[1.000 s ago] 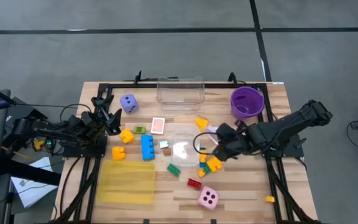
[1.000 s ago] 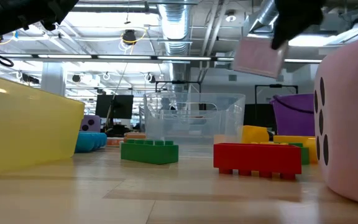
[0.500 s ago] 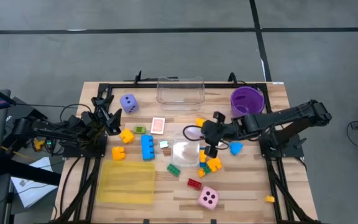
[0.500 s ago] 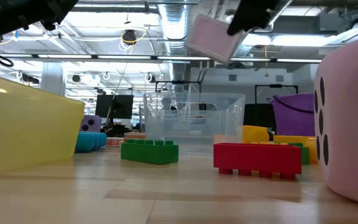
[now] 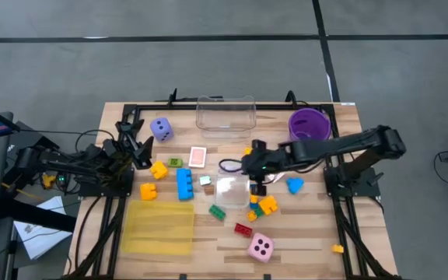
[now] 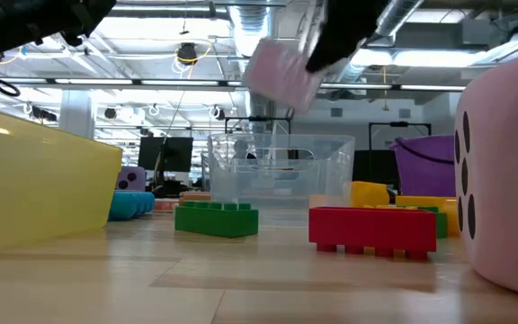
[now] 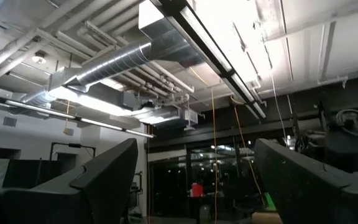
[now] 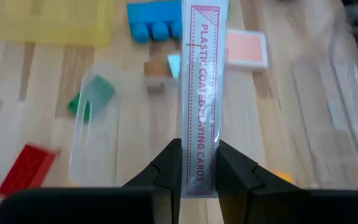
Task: Pick & Place Toys
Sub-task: Put the pink playing card box into the bottom transparent bin, then put the red playing card box into the bottom transparent bin
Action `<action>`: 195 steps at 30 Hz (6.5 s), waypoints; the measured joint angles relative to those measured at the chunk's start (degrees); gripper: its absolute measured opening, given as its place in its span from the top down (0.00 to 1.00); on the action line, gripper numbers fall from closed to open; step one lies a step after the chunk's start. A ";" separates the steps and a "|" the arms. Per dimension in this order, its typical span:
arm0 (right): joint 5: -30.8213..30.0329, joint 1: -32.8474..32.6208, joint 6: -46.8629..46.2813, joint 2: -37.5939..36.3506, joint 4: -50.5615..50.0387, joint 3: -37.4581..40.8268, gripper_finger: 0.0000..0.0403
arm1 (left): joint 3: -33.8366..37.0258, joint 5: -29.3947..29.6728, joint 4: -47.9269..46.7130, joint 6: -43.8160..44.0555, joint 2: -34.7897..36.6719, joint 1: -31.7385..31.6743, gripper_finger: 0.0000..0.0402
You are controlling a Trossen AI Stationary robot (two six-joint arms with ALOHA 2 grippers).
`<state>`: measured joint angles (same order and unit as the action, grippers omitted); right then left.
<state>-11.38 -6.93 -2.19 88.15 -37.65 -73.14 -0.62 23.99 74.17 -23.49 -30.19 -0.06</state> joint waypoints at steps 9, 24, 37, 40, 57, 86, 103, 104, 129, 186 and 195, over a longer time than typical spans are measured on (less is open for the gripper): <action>3.00 1.10 2.70 7.52 -1.07 -2.62 0.84 | 0.00 0.39 0.79 -0.09 -1.64 -0.01 0.21; 4.12 2.74 0.68 14.80 -2.37 -2.62 0.84 | 0.00 0.46 0.83 -0.17 -1.85 0.01 0.21; 7.16 6.51 2.66 15.50 -2.35 -2.58 0.84 | 0.00 0.44 0.83 -0.08 -1.86 0.01 0.21; 7.50 6.76 2.71 16.26 -1.14 -2.60 0.84 | 0.00 0.42 0.83 -0.08 -1.86 0.01 0.21; 8.13 7.33 4.17 18.08 -2.58 -2.64 0.84 | 0.00 0.41 0.83 -0.06 -1.86 0.01 0.21; 6.62 7.44 3.35 18.02 -6.49 -8.18 0.62 | 0.00 0.42 0.83 -0.03 -1.86 0.01 0.21; -5.39 7.06 -20.62 6.68 -15.93 -10.05 0.61 | 0.00 0.41 -0.54 -0.01 -1.85 0.01 0.21; -5.58 6.74 -21.15 5.94 -15.97 -9.94 0.61 | 0.00 0.39 -0.84 -0.01 -1.84 -0.01 0.21; 0.83 2.45 -46.69 3.60 -32.55 -8.29 0.04 | 0.00 0.41 -2.83 1.50 -1.86 -0.01 0.21; 2.43 7.98 -48.02 4.73 -0.55 26.00 0.02 | 0.00 0.40 -2.82 3.22 -1.85 0.00 0.21; 5.17 9.34 -46.72 4.53 1.36 27.41 0.04 | 0.00 0.39 -2.82 3.22 -1.85 0.01 0.21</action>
<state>-6.20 2.42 -48.90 92.68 -36.29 -45.74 -0.62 24.38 71.35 -20.27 -32.04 -0.05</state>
